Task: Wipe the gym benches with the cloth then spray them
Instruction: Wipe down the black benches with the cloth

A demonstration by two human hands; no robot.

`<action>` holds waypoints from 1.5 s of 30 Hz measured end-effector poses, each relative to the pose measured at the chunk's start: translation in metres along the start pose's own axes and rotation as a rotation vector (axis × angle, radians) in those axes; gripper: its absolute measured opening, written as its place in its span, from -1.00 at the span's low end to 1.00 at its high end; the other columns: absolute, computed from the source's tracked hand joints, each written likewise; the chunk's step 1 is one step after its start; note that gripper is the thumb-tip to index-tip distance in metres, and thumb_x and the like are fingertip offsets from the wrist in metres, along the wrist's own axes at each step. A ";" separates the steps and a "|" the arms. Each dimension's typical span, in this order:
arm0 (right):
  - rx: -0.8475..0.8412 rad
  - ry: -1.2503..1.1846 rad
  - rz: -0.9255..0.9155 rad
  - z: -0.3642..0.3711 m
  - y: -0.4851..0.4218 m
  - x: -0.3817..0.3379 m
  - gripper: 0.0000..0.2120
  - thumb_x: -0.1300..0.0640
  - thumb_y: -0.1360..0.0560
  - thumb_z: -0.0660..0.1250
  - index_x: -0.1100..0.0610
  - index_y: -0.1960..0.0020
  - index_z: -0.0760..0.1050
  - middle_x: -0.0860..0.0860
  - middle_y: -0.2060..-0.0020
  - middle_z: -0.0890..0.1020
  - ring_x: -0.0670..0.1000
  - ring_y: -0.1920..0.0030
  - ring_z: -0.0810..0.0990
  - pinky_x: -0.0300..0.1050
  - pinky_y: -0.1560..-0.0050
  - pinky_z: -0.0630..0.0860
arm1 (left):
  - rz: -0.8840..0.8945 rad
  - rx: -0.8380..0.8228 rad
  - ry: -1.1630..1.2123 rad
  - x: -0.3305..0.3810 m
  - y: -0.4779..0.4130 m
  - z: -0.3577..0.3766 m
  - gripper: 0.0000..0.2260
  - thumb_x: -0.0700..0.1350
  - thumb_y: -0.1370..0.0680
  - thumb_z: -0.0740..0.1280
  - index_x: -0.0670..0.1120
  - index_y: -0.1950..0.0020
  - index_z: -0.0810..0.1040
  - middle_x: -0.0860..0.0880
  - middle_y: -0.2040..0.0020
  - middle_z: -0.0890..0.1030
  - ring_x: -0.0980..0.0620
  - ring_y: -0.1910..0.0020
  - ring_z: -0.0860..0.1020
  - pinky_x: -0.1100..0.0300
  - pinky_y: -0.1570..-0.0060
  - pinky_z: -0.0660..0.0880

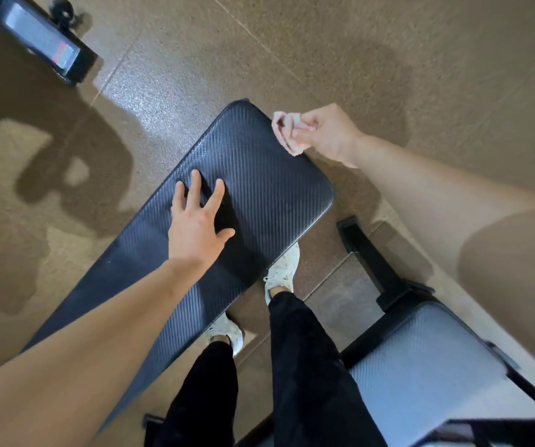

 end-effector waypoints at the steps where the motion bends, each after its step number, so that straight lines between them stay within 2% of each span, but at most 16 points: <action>1: 0.008 -0.043 0.029 -0.001 0.008 0.014 -0.53 0.21 -0.52 0.42 0.03 0.40 0.21 -0.03 0.36 0.25 -0.05 0.30 0.22 -0.11 0.26 0.13 | 0.003 0.003 -0.001 0.000 0.000 0.000 -0.16 0.03 -0.54 0.50 0.15 -0.67 0.06 -0.04 -0.70 -0.12 -0.23 -0.66 -0.10 -0.29 -0.38 0.44; 5: 0.090 -0.137 0.166 0.004 0.048 0.067 -0.69 0.13 -0.52 0.45 0.31 0.26 0.47 0.02 0.30 0.37 -0.05 0.26 0.33 -0.15 0.19 0.22 | 0.012 0.012 -0.001 0.000 0.000 0.002 -0.17 0.01 -0.53 0.51 0.13 -0.67 0.09 -0.07 -0.70 -0.10 -0.26 -0.65 -0.09 -0.36 -0.40 0.39; 8: 0.216 -0.230 0.232 0.013 0.080 0.087 -0.70 0.10 -0.54 0.45 0.32 0.20 0.51 0.01 0.30 0.37 -0.08 0.29 0.32 -0.18 0.27 0.23 | 0.029 0.017 -0.003 0.000 -0.001 0.004 -0.17 0.00 -0.54 0.51 0.10 -0.67 0.08 -0.09 -0.70 -0.10 -0.28 -0.65 -0.10 -0.40 -0.43 0.32; 11: 0.353 -0.327 0.315 0.031 0.109 0.100 -0.65 0.14 -0.52 0.44 0.12 0.35 0.37 -0.07 0.38 0.31 -0.15 0.39 0.25 -0.23 0.38 0.16 | 0.034 0.020 0.009 0.000 0.001 0.004 -0.18 0.00 -0.55 0.49 0.11 -0.67 0.07 -0.08 -0.70 -0.10 -0.26 -0.65 -0.11 -0.38 -0.44 0.32; 12: 0.386 -0.373 0.358 0.040 0.119 0.103 -0.64 0.16 -0.51 0.44 0.08 0.35 0.34 -0.08 0.39 0.31 -0.14 0.39 0.25 -0.22 0.36 0.18 | 0.035 0.025 0.013 0.000 0.001 0.004 -0.19 0.00 -0.55 0.49 0.11 -0.67 0.07 -0.08 -0.70 -0.10 -0.25 -0.66 -0.11 -0.38 -0.44 0.32; 14: 0.396 -0.524 0.452 0.065 0.137 0.105 -0.77 0.15 -0.51 0.46 0.09 0.27 0.49 -0.07 0.33 0.47 -0.13 0.30 0.40 -0.22 0.24 0.32 | 0.047 0.042 0.017 -0.002 0.002 0.006 -0.20 0.01 -0.56 0.48 0.10 -0.67 0.08 -0.09 -0.70 -0.08 -0.25 -0.66 -0.11 -0.39 -0.46 0.29; 16: 0.374 -0.691 0.535 0.093 0.151 0.096 -0.97 0.13 -0.55 0.46 0.08 0.05 0.66 -0.07 0.16 0.63 -0.15 0.16 0.53 -0.29 0.12 0.41 | 0.079 0.062 0.002 -0.004 0.003 0.009 -0.22 0.02 -0.57 0.47 0.08 -0.67 0.10 -0.11 -0.70 -0.05 -0.27 -0.65 -0.09 -0.39 -0.47 0.26; 19: 0.398 -0.815 0.659 0.134 0.166 0.080 -0.67 0.09 -0.56 0.46 0.09 -0.30 0.60 -0.05 -0.07 0.63 -0.05 -0.05 0.57 -0.19 -0.04 0.45 | 0.106 0.066 -0.014 -0.008 0.009 0.012 -0.26 0.03 -0.57 0.46 0.03 -0.66 0.16 -0.12 -0.69 0.00 -0.24 -0.65 -0.03 -0.32 -0.48 0.29; 21: 0.419 -0.903 0.713 0.159 0.173 0.073 -0.64 0.09 -0.54 0.48 0.08 -0.32 0.58 -0.03 -0.12 0.65 0.00 -0.13 0.62 -0.12 -0.12 0.57 | 0.132 0.061 0.017 -0.012 0.019 0.014 -0.32 -0.01 -0.58 0.46 0.00 -0.63 0.25 -0.10 -0.68 0.08 -0.20 -0.64 0.04 -0.27 -0.45 0.33; 24: 0.381 -1.011 0.769 0.189 0.184 0.067 -0.77 0.10 -0.53 0.49 0.02 -0.17 0.58 0.03 -0.11 0.65 0.02 -0.09 0.67 -0.01 -0.14 0.66 | 0.180 0.066 0.140 -0.024 0.052 0.023 -0.47 -0.09 -0.57 0.46 -0.03 -0.53 0.44 -0.07 -0.62 0.27 -0.16 -0.58 0.21 -0.23 -0.43 0.39; 27: 0.307 -1.079 0.768 0.209 0.192 0.064 -0.66 0.13 -0.53 0.48 0.06 -0.28 0.55 0.04 -0.14 0.62 0.06 -0.12 0.67 0.04 -0.12 0.67 | 0.156 -0.019 0.363 -0.040 0.096 0.050 -0.62 -0.13 -0.58 0.44 -0.02 -0.41 0.57 -0.04 -0.45 0.52 -0.10 -0.40 0.46 -0.10 -0.40 0.44; 29: 0.248 -1.098 0.767 0.220 0.197 0.063 -0.60 0.15 -0.53 0.49 0.09 -0.33 0.52 0.06 -0.16 0.61 0.08 -0.14 0.67 0.01 -0.08 0.68 | 0.062 -0.134 0.615 -0.047 0.126 0.072 -0.70 -0.15 -0.58 0.45 -0.02 -0.31 0.63 0.04 -0.23 0.66 0.06 -0.21 0.60 0.04 -0.31 0.52; 32: 0.152 -1.061 0.794 0.238 0.206 0.062 -0.56 0.14 -0.52 0.49 0.11 -0.36 0.49 0.09 -0.23 0.59 0.10 -0.15 0.65 -0.01 0.02 0.69 | -0.205 -0.209 1.008 -0.052 0.164 0.104 -0.78 -0.13 -0.59 0.46 -0.05 -0.24 0.67 0.06 -0.10 0.69 0.14 -0.10 0.64 0.24 -0.17 0.53; 35: 0.048 -1.024 0.806 0.248 0.212 0.067 -0.50 0.05 -0.54 0.48 0.10 -0.41 0.42 0.13 -0.27 0.56 0.14 -0.18 0.63 0.02 0.07 0.67 | -0.523 -0.232 1.378 -0.041 0.184 0.132 -0.74 -0.07 -0.60 0.45 -0.12 -0.26 0.64 0.02 0.01 0.64 0.06 0.01 0.59 0.21 -0.06 0.53; 40: -0.068 -0.962 0.834 0.236 0.211 0.078 -0.52 0.04 -0.53 0.45 0.12 -0.40 0.44 0.16 -0.28 0.52 0.14 -0.25 0.54 0.03 -0.13 0.59 | -0.829 -0.334 1.897 -0.005 0.174 0.149 -0.80 0.06 -0.60 0.42 0.01 -0.17 0.58 0.04 -0.15 0.62 0.06 -0.13 0.59 0.11 -0.22 0.55; 45: -0.153 -0.824 0.813 0.206 0.201 0.082 -0.58 0.01 -0.55 0.42 0.12 -0.36 0.50 0.12 -0.12 0.58 0.09 -0.11 0.59 -0.05 -0.02 0.59 | -0.963 -0.270 2.142 0.029 0.156 0.166 -0.73 -0.03 -0.59 0.46 -0.10 -0.24 0.63 -0.05 -0.21 0.67 0.01 -0.22 0.61 0.17 -0.10 0.56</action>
Point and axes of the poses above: each hand's wrist, its own y-axis away from the middle knuckle, its own z-axis out of the palm, x = y × z, the point moved 3 cm from there along -y, towards the middle knuckle
